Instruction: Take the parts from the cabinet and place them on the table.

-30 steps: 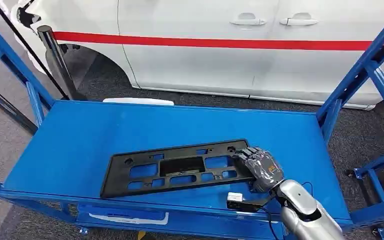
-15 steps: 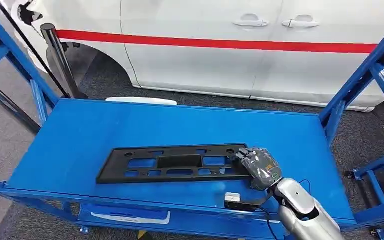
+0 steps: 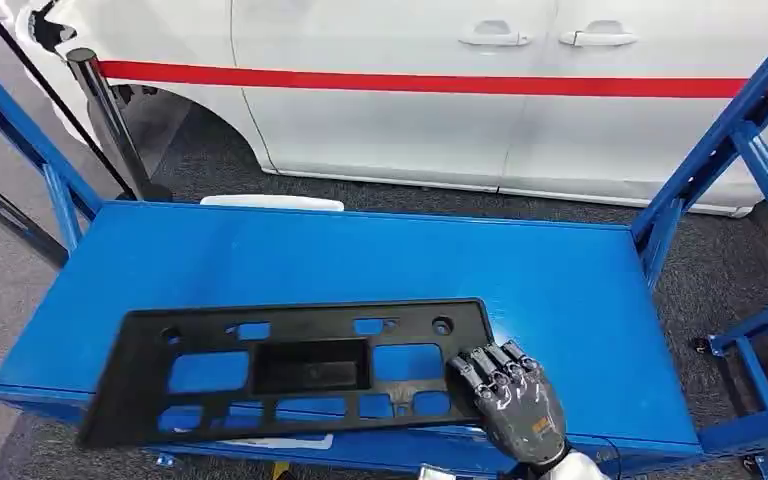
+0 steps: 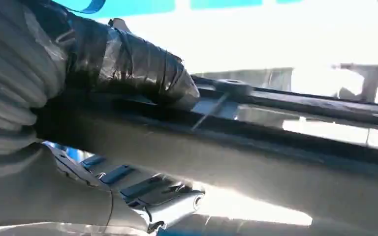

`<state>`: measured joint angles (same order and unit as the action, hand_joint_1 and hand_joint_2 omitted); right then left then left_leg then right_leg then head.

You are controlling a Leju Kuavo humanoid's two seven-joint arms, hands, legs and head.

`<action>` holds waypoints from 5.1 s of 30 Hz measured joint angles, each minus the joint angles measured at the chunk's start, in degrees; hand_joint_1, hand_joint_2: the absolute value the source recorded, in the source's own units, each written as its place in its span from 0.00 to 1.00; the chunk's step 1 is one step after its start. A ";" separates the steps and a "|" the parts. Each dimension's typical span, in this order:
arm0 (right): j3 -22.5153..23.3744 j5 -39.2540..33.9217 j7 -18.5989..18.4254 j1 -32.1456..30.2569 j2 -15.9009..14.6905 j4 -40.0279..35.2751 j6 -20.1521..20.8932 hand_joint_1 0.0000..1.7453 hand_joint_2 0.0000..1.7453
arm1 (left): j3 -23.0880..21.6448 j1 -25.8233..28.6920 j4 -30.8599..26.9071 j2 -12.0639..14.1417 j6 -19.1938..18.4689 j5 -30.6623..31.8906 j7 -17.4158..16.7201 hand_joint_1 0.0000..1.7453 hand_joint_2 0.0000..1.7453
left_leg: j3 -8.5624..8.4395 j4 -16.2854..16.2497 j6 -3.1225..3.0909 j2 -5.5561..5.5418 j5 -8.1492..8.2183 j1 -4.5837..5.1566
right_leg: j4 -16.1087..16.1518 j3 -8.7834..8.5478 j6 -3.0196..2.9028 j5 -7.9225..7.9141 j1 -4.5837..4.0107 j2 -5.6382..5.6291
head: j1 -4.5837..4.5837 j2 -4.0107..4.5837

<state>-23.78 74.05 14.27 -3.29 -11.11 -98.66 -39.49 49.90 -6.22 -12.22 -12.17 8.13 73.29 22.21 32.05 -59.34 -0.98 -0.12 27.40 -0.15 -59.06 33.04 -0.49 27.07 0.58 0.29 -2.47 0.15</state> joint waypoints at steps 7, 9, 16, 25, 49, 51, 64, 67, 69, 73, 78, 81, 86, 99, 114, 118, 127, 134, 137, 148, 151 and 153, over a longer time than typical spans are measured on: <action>2.89 0.37 0.15 -3.66 2.83 -7.16 -0.15 1.00 1.00 | 0.31 0.21 0.00 0.11 0.11 -0.09 0.11 0.00 0.00 | -0.53 2.03 -1.89 0.31 -0.68 -0.11 | -5.89 2.64 1.59 4.08 0.28 -0.19 | 0.02 0.00; 3.65 0.55 2.17 -4.71 3.18 -7.81 -0.15 1.00 1.00 | 0.31 0.16 0.00 0.11 0.15 -0.18 0.07 0.00 0.00 | -0.48 1.97 -2.09 0.33 -0.60 0.08 | -15.37 7.08 1.74 8.23 0.28 -0.20 | 0.02 0.00; 9.97 2.23 16.09 -10.41 14.85 -18.61 -0.15 1.00 1.00 | 0.85 0.54 0.00 0.04 1.09 -1.20 0.04 0.00 0.00 | -0.25 0.12 -0.82 0.01 0.73 0.49 | -1.31 0.49 0.98 0.82 -0.05 -0.19 | 0.09 0.00; 12.76 1.66 18.84 -13.63 22.01 -22.81 -0.13 1.00 1.00 | 2.21 1.18 0.00 0.07 0.57 -2.32 2.16 0.00 1.00 | 7.10 -16.05 1.49 0.16 9.13 -0.18 | -0.47 0.26 -0.93 0.40 0.05 -0.19 | 0.11 0.00; 17.10 -3.32 23.48 -14.87 25.86 -19.63 -0.13 1.00 1.00 | 3.48 1.31 0.00 -0.13 7.80 -1.97 -1.88 0.00 1.00 | 0.02 0.54 -0.13 0.07 -0.07 0.29 | -1.34 0.46 0.36 0.69 -0.25 -0.53 | 0.09 0.00; 17.66 -3.50 23.76 -14.92 26.54 -19.57 -0.13 1.00 1.00 | 3.54 1.30 0.00 -0.13 7.80 -1.95 -1.97 0.00 1.00 | 0.30 -0.22 0.55 0.03 1.01 0.05 | -0.53 0.46 -0.67 -0.01 0.21 -0.29 | 0.07 0.00; 18.71 -3.67 22.62 -15.67 27.24 -17.95 -0.13 1.00 1.00 | 4.07 1.32 0.00 -0.11 7.78 -1.86 -2.23 0.00 1.00 | -4.05 1.67 -0.25 -0.08 2.82 0.53 | -0.73 2.96 0.44 -2.94 -0.03 -0.03 | 0.11 0.00; 18.73 -3.67 21.92 -15.73 27.20 -17.56 -0.13 1.00 1.00 | 4.18 1.38 0.00 -0.13 7.78 -1.79 -2.40 0.00 1.00 | -3.56 3.09 -1.46 0.43 0.56 0.10 | -1.78 3.82 1.17 -1.11 0.06 -0.23 | 0.09 0.00; 18.73 -3.67 21.83 -15.71 27.15 -17.23 -0.13 1.00 1.00 | 4.20 1.26 0.00 -0.13 7.80 -1.79 -2.40 0.00 1.00 | -2.13 2.90 -2.13 0.55 -0.38 0.27 | -9.09 6.04 1.40 5.82 0.16 -0.28 | 0.00 0.00; 18.73 -3.71 21.64 -15.71 27.06 -16.58 -0.13 1.00 1.00 | 4.33 1.33 0.00 -0.13 7.80 -1.77 -2.45 0.00 1.00 | 0.78 1.77 -1.92 0.78 -1.63 0.42 | -15.08 5.06 1.84 6.87 0.34 -0.26 | 0.02 0.00; 18.76 -3.76 21.24 -15.68 26.91 -16.36 -0.15 1.00 1.00 | 4.37 1.36 0.00 -0.13 7.82 -1.77 -2.56 0.00 1.00 | 3.01 -0.06 -0.67 0.63 -2.65 0.58 | -0.95 -4.23 0.90 4.04 -0.02 -0.42 | 0.07 0.00; 18.80 -3.89 21.24 -15.66 26.89 -16.25 -0.15 1.00 1.00 | 4.44 1.36 0.00 -0.13 7.82 -1.70 -2.67 0.00 1.00 | 3.30 -0.09 0.33 0.52 -3.69 0.39 | -0.52 -3.53 -0.25 3.24 -0.13 -0.38 | 0.09 0.00; 18.84 -4.11 21.29 -15.57 26.91 -16.22 -0.15 1.00 1.00 | 4.50 1.49 0.07 -0.13 7.80 -1.62 -2.73 0.00 1.00 | 7.30 -14.31 1.22 0.08 9.19 -0.06 | -0.38 0.32 -1.56 0.07 -0.27 0.09 | 0.26 0.00; 18.93 -4.28 21.40 -15.68 26.82 -16.18 -0.15 1.00 1.00 | 4.55 1.17 0.09 -0.11 7.80 -1.60 -2.75 0.00 1.00 | -4.79 4.80 -2.18 0.74 0.48 0.61 | -4.96 6.73 0.82 2.03 -0.08 -0.02 | 0.15 0.00; 19.11 -4.68 21.24 -15.12 26.71 -15.61 -0.18 1.00 1.00 | 4.57 1.39 0.09 -0.20 7.87 -1.62 -2.64 0.00 1.00 | 7.09 -3.97 1.60 0.08 0.95 0.00 | 0.41 -2.83 -1.78 2.02 0.14 0.22 | 0.59 0.00; 19.17 -4.70 21.05 -15.16 26.67 -15.46 -0.18 1.00 1.00 | 4.57 1.40 0.09 -0.20 7.89 -1.62 -2.56 0.00 1.00 | 7.73 -15.96 1.76 0.09 7.17 -0.09 | 0.07 1.00 -1.82 -0.81 -0.39 0.38 | 0.61 0.00; 19.19 -5.11 21.05 -14.99 26.67 -15.46 -0.20 1.00 1.00 | 4.59 1.12 0.09 -0.15 8.04 -1.62 -1.82 0.00 1.00 | -6.77 4.64 -0.92 0.08 2.86 0.49 | 0.17 4.65 0.50 -5.67 -0.42 0.47 | 0.63 0.00; 19.21 -5.11 21.05 -15.04 26.28 -15.16 -0.20 1.00 1.00 | 4.59 1.28 0.09 -0.15 8.28 -1.62 -1.81 0.00 1.00 | -3.56 3.66 -1.75 0.81 0.58 0.56 | -15.65 8.54 1.47 4.69 0.21 0.01 | 0.55 0.00; 19.24 -5.13 21.05 -14.97 26.28 -15.13 -0.20 1.00 1.00 | 4.59 1.28 0.09 -0.20 8.33 -1.64 -1.84 0.00 1.00 | -2.50 2.14 -1.37 0.70 0.74 0.49 | -1.70 -0.23 0.97 0.39 0.31 0.00 | 0.57 0.00; 19.39 -5.31 20.89 -14.94 26.28 -15.11 -0.20 1.00 1.00 | 4.66 1.48 0.09 -0.26 8.57 -1.77 -1.90 0.00 1.00 | 6.86 -16.24 1.94 0.52 8.76 -0.39 | -0.08 0.19 -1.24 -0.02 0.20 0.33 | 0.63 0.00; 19.39 -5.46 21.07 -14.95 26.28 -15.11 -0.20 1.00 1.00 | 4.70 1.54 0.09 -0.24 8.35 -1.79 -1.90 0.00 1.00 | 2.46 -7.14 2.34 0.53 2.29 -1.05 | -0.31 -0.06 -1.14 0.02 0.40 0.25 | 0.63 0.00; 19.39 -5.46 21.05 -14.96 26.28 -15.11 -0.20 1.00 1.00 | 4.74 1.51 0.09 -0.24 8.17 -1.79 -1.90 0.00 1.00 | -0.88 -0.11 2.47 0.41 0.64 -1.05 | -0.63 0.09 -0.49 0.16 0.20 0.20 | 0.63 0.00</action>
<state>-4.39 68.59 35.32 -18.25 15.17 -113.77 -39.69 54.64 -4.71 -12.13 -12.41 16.30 71.49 20.31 31.17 -59.45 1.49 0.29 28.05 -1.20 -59.69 33.13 -0.98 27.23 0.78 0.49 -1.84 0.15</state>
